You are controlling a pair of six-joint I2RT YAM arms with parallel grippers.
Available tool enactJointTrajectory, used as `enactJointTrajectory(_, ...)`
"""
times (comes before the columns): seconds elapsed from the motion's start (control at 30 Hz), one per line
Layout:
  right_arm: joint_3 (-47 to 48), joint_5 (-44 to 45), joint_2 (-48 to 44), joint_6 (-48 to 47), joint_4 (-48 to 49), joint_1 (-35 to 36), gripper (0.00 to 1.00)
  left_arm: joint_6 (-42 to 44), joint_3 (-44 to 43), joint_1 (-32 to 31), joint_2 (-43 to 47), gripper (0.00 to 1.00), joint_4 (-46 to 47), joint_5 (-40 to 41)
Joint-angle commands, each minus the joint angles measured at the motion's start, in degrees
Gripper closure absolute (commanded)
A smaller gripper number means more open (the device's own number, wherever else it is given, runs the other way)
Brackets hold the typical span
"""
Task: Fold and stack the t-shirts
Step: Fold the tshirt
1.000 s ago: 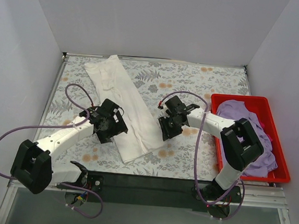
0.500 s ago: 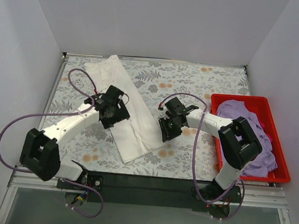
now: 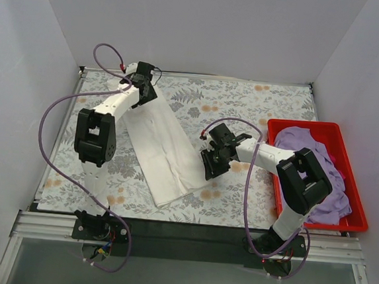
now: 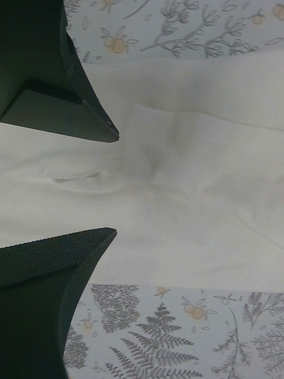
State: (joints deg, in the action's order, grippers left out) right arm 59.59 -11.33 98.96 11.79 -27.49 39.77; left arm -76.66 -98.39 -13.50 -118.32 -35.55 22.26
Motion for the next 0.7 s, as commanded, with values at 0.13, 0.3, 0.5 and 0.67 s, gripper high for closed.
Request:
enactJointTrajectory(0.13, 1.5, -0.9, 1.5, -0.5, 0.5, 0.2, 0.68, 9.6, -12.0, 0.6, -10.8, 0.45, 5.3, 7.4)
enactJointTrajectory(0.3, 0.8, -1.4, 1.6, 0.0, 0.5, 0.2, 0.76, 13.9, -14.5, 0.8, -16.2, 0.46, 6.8, 6.0)
enactJointTrajectory(0.5, -2.0, -2.7, 0.5, 0.5, 0.5, 0.7, 0.95, 17.0, -14.3, 0.8, -19.9, 0.46, 8.0, -1.3)
enactJointTrajectory(0.67, -5.3, -2.3, -2.5, 3.4, 0.4, 2.0, 0.99, 17.5, -12.4, 0.1, -19.9, 0.46, 10.1, -8.5)
